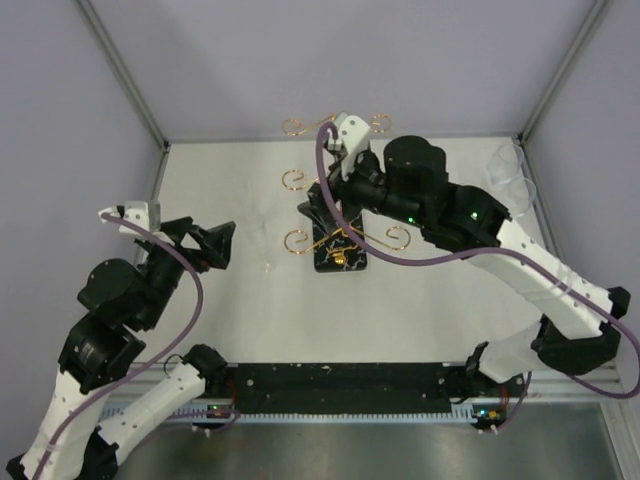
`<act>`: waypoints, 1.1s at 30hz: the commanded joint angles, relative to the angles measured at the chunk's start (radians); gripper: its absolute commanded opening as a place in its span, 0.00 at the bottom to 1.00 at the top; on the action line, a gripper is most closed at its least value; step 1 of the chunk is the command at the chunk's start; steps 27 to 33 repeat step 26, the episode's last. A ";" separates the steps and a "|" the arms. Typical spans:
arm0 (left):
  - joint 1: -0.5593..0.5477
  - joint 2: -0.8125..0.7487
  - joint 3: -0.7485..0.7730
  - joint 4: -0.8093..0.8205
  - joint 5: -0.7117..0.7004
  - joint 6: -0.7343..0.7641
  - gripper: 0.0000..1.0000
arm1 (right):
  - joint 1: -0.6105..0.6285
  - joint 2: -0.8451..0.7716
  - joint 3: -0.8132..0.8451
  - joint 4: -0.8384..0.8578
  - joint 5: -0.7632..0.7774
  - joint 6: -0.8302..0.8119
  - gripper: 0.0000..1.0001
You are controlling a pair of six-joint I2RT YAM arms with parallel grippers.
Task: Take the wine glass off the wine glass rack
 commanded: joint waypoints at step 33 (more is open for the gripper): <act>0.000 0.097 0.067 0.087 0.028 0.000 0.98 | -0.009 -0.595 -0.473 0.039 0.418 0.163 0.99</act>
